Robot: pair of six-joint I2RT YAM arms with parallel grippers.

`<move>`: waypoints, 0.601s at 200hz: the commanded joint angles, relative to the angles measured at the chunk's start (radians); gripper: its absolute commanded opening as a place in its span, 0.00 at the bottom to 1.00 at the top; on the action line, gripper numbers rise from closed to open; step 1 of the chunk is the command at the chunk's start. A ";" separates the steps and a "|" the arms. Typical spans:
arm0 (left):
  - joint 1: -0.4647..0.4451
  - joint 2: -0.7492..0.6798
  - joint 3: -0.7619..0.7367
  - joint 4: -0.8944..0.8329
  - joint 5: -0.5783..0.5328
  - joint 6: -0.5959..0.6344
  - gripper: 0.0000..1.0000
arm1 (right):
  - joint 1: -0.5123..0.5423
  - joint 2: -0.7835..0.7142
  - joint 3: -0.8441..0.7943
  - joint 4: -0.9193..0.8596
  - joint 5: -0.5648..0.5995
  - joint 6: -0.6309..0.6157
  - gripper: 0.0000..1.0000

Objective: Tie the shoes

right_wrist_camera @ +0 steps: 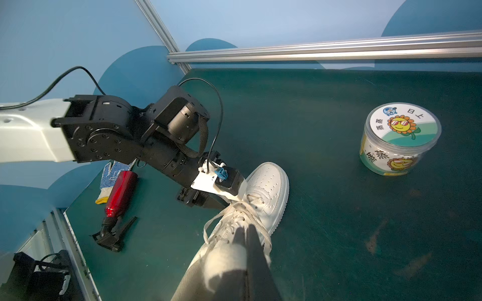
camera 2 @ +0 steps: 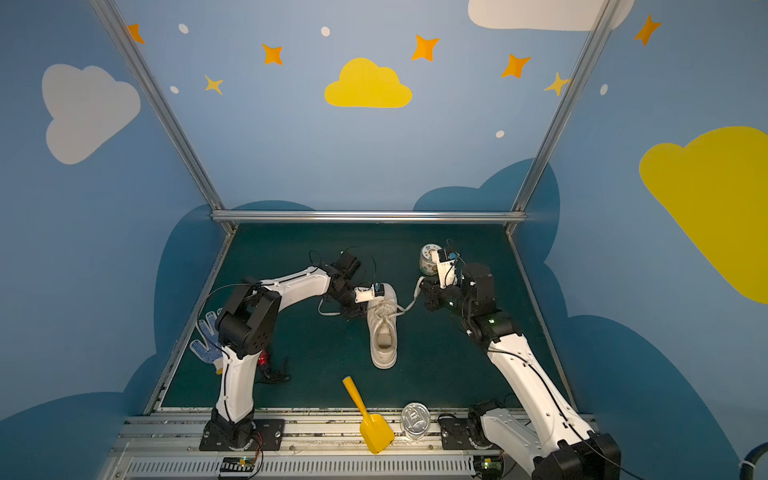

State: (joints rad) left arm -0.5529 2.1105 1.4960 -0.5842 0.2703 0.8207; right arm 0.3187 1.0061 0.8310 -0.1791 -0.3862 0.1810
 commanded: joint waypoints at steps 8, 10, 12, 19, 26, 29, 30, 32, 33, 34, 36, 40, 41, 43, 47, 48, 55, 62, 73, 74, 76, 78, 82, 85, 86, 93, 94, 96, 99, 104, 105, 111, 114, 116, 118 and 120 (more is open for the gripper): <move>-0.007 0.017 0.008 -0.027 -0.014 0.018 0.30 | -0.007 0.005 0.034 -0.001 -0.013 -0.005 0.00; -0.007 0.017 0.006 -0.026 -0.013 0.020 0.28 | -0.007 0.005 0.034 -0.001 -0.013 -0.004 0.00; -0.007 0.017 0.006 -0.025 -0.014 0.020 0.26 | -0.007 0.005 0.035 0.001 -0.014 -0.004 0.00; -0.006 0.013 0.002 -0.021 -0.014 0.019 0.19 | -0.007 0.004 0.034 0.002 -0.015 -0.003 0.00; -0.007 0.009 -0.004 -0.010 -0.019 0.015 0.12 | -0.007 0.003 0.034 0.002 -0.016 -0.003 0.00; -0.007 0.005 -0.008 -0.004 -0.020 0.010 0.09 | -0.008 0.002 0.033 0.001 -0.016 -0.002 0.00; -0.007 0.004 -0.009 -0.002 -0.023 0.009 0.08 | -0.009 0.002 0.033 0.001 -0.015 -0.002 0.00; -0.006 0.002 -0.012 0.001 -0.024 0.006 0.07 | -0.009 0.002 0.033 0.001 -0.015 0.000 0.00; -0.007 0.001 -0.014 0.004 -0.024 0.004 0.06 | -0.009 0.002 0.033 0.001 -0.016 0.000 0.00; -0.007 0.000 -0.015 0.006 -0.023 0.003 0.06 | -0.009 0.001 0.032 0.001 -0.016 -0.001 0.00; -0.006 -0.003 -0.019 0.010 -0.024 0.002 0.05 | -0.008 0.000 0.032 0.001 -0.016 0.000 0.00; -0.007 -0.009 -0.025 0.016 -0.024 0.003 0.03 | -0.008 -0.002 0.032 0.001 -0.015 0.001 0.00; -0.007 -0.012 -0.026 0.018 -0.023 0.003 0.03 | -0.008 -0.002 0.032 0.001 -0.016 0.001 0.00; -0.007 -0.015 -0.031 0.020 -0.024 0.003 0.03 | -0.008 -0.003 0.032 0.000 -0.014 0.001 0.00; -0.007 -0.023 -0.038 0.029 -0.028 0.001 0.03 | -0.008 -0.005 0.032 0.001 -0.015 0.002 0.00; -0.007 -0.025 -0.040 0.030 -0.029 0.000 0.03 | -0.008 -0.006 0.031 0.000 -0.015 0.002 0.00; -0.006 -0.039 -0.050 0.039 -0.031 -0.002 0.03 | -0.010 -0.009 0.030 0.000 -0.014 0.002 0.00; -0.007 -0.056 -0.058 0.045 -0.030 -0.004 0.03 | -0.010 -0.012 0.030 -0.003 -0.014 0.001 0.00; -0.006 -0.085 -0.072 0.056 -0.074 -0.006 0.03 | -0.010 -0.017 0.029 -0.009 -0.013 -0.003 0.00; -0.005 -0.088 -0.073 0.056 -0.074 -0.005 0.03 | -0.010 -0.017 0.028 -0.009 -0.012 -0.003 0.00; -0.004 -0.093 -0.076 0.056 -0.077 -0.006 0.03 | -0.009 -0.018 0.028 -0.010 -0.012 -0.004 0.00; -0.004 -0.099 -0.079 0.057 -0.079 -0.006 0.03 | -0.010 -0.018 0.028 -0.011 -0.012 -0.005 0.00; -0.004 -0.110 -0.082 0.054 -0.082 -0.005 0.03 | -0.010 -0.020 0.029 -0.013 -0.011 -0.005 0.00; -0.004 -0.118 -0.085 0.052 -0.086 -0.005 0.03 | -0.010 -0.021 0.027 -0.015 -0.012 -0.005 0.00; -0.004 -0.120 -0.086 0.051 -0.088 -0.004 0.03 | -0.010 -0.021 0.028 -0.014 -0.012 -0.005 0.00; -0.003 -0.141 -0.092 0.047 -0.100 -0.007 0.03 | -0.012 -0.026 0.027 -0.017 -0.011 -0.005 0.00; -0.003 -0.144 -0.092 0.046 -0.101 -0.007 0.03 | -0.012 -0.027 0.027 -0.017 -0.010 -0.005 0.00; -0.002 -0.149 -0.094 0.045 -0.106 -0.009 0.03 | -0.012 -0.028 0.027 -0.018 -0.011 -0.005 0.00; -0.002 -0.158 -0.097 0.042 -0.112 -0.011 0.03 | -0.012 -0.030 0.026 -0.018 -0.010 -0.006 0.00; -0.002 -0.171 -0.101 0.038 -0.123 -0.013 0.03 | -0.012 -0.034 0.024 -0.019 -0.005 -0.006 0.00; -0.002 -0.175 -0.102 0.036 -0.125 -0.014 0.03 | -0.013 -0.035 0.024 -0.019 -0.004 -0.005 0.00; -0.001 -0.193 -0.106 0.034 -0.144 -0.022 0.03 | -0.013 -0.041 0.024 -0.020 0.003 -0.005 0.00; 0.000 -0.202 -0.109 0.034 -0.153 -0.027 0.03 | -0.013 -0.044 0.022 -0.020 0.009 -0.005 0.00; 0.001 -0.208 -0.111 0.033 -0.159 -0.031 0.03 | -0.012 -0.046 0.022 -0.021 0.012 -0.005 0.00; 0.001 -0.216 -0.113 0.032 -0.164 -0.032 0.03 | -0.013 -0.048 0.022 -0.022 0.015 -0.005 0.00; 0.001 -0.222 -0.115 0.031 -0.169 -0.035 0.03 | -0.014 -0.050 0.022 -0.023 0.018 -0.005 0.00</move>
State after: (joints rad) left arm -0.5583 1.9839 1.3922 -0.5400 0.1646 0.8146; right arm 0.3103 0.9939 0.8326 -0.1921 -0.3851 0.1795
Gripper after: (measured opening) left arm 0.047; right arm 0.046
